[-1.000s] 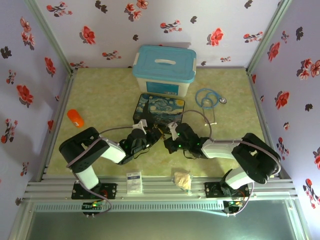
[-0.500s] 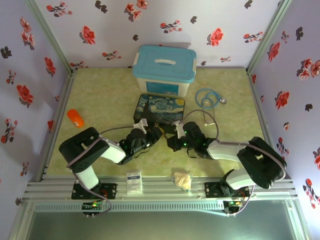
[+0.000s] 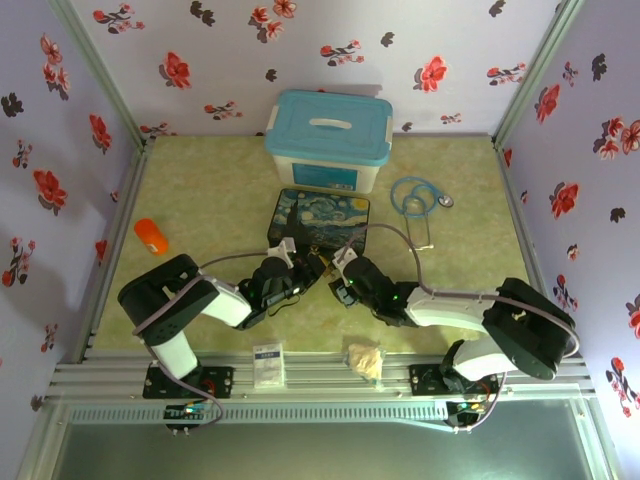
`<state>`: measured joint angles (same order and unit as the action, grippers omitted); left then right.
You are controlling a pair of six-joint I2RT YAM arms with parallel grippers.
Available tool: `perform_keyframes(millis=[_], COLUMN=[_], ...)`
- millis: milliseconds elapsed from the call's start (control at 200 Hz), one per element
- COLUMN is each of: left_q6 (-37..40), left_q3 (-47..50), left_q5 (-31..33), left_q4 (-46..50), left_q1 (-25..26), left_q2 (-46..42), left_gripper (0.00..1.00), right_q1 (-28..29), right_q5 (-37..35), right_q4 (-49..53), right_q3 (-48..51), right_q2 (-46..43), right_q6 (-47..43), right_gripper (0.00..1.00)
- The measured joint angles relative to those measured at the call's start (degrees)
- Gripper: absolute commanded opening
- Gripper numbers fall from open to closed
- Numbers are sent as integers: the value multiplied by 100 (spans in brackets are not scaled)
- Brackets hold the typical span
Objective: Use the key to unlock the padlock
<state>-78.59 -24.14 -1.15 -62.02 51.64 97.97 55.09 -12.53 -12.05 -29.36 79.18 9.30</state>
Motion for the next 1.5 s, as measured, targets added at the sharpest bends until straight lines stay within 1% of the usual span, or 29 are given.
perform_keyframes(millis=[210,455,620,645,705,745,865,1030,1125,1260,1415,1500], left_q6=[-22,-22,-46,-48,-59,-59,-61,-61,-61,-83,-87,-85], left_q3=[0,0,22,26,33,39,74,74,74,81,81,81], left_q5=[0,24,-33,-33,-37,-37,-37,2,7,114,153,157], left_q4=[-13,-9,-13,-15,-9,-4,-7,-11,-11,-28,-90,-85], left_q1=[0,-17,-11,-15,-15,-15,-15,-17,-15,-52,-68,-66], left_q2=[0,-35,-35,-39,-39,-39,-44,-46,-46,-46,-68,-76], left_gripper=[0,0,0,0,0,0,0,0,0,0,0,0], right_q1=[339,601,828,868,955,986,1008,1025,1034,1071,1086,1034], right_q5=[-660,-1182,-1453,-1515,-1635,-1729,-1891,-2120,-2271,-2529,-2531,-2369], right_q4=[20,28,-199,-227,-291,-315,-293,-256,-258,-254,-350,-431], right_q3=[-59,-201,-328,-328,-328,-328,-363,-437,-483,-673,-682,-629], right_q2=[13,216,361,382,446,487,584,702,813,1064,1086,1069], right_q6=[-452,-800,-1047,-1088,-1158,-1204,-1239,-1235,-1226,-1036,-870,-789], right_gripper=[32,32,34,33,27,25,30,29,27,17,14,12])
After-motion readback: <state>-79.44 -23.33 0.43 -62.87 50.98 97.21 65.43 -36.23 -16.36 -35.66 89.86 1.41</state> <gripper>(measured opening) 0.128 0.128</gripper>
